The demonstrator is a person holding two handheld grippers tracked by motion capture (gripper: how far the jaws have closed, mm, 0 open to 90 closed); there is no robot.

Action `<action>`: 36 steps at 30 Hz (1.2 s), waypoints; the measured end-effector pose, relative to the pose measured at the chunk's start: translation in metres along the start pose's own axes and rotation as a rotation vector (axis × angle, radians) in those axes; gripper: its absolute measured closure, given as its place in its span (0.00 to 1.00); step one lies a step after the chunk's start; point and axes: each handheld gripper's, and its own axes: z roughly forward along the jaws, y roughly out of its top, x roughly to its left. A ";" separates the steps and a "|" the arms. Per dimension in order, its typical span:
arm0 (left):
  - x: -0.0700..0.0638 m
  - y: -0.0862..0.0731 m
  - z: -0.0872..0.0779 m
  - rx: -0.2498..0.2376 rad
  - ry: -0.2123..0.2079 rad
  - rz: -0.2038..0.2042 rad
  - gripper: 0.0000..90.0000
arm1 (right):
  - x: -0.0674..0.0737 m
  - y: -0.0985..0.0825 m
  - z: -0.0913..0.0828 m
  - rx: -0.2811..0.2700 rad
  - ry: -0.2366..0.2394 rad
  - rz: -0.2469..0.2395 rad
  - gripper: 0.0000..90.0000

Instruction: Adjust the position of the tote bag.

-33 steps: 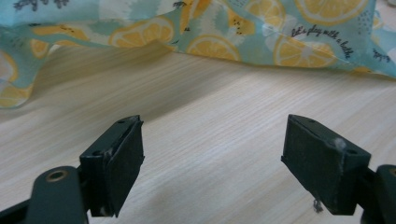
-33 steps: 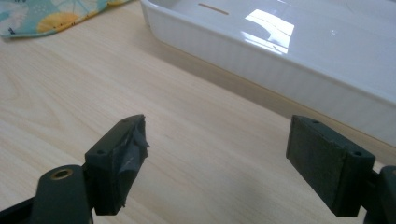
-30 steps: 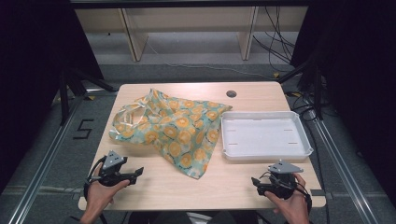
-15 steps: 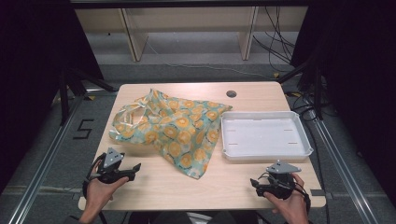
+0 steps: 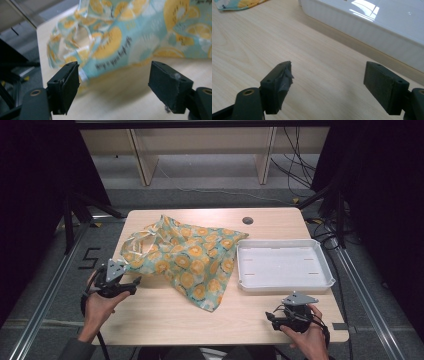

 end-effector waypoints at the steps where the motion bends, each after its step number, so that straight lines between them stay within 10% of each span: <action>1: 0.009 0.005 0.003 0.032 -0.016 0.039 0.24 | 0.001 0.000 0.000 0.002 0.004 0.018 0.27; 5: 0.024 0.003 0.014 0.113 -0.062 0.024 0.26 | 0.001 0.000 -0.001 0.001 0.006 0.000 0.27; 14: 0.038 -0.008 0.031 0.108 -0.094 0.053 0.45 | 0.000 0.001 0.002 -0.002 0.032 -0.013 0.27; 20: 0.021 -0.006 0.034 0.125 -0.095 0.162 0.94 | 0.001 0.001 0.001 -0.002 0.023 -0.011 0.28; 36: -0.026 -0.022 0.005 0.107 -0.240 0.213 0.97 | 0.004 0.002 -0.001 0.008 0.027 0.010 0.28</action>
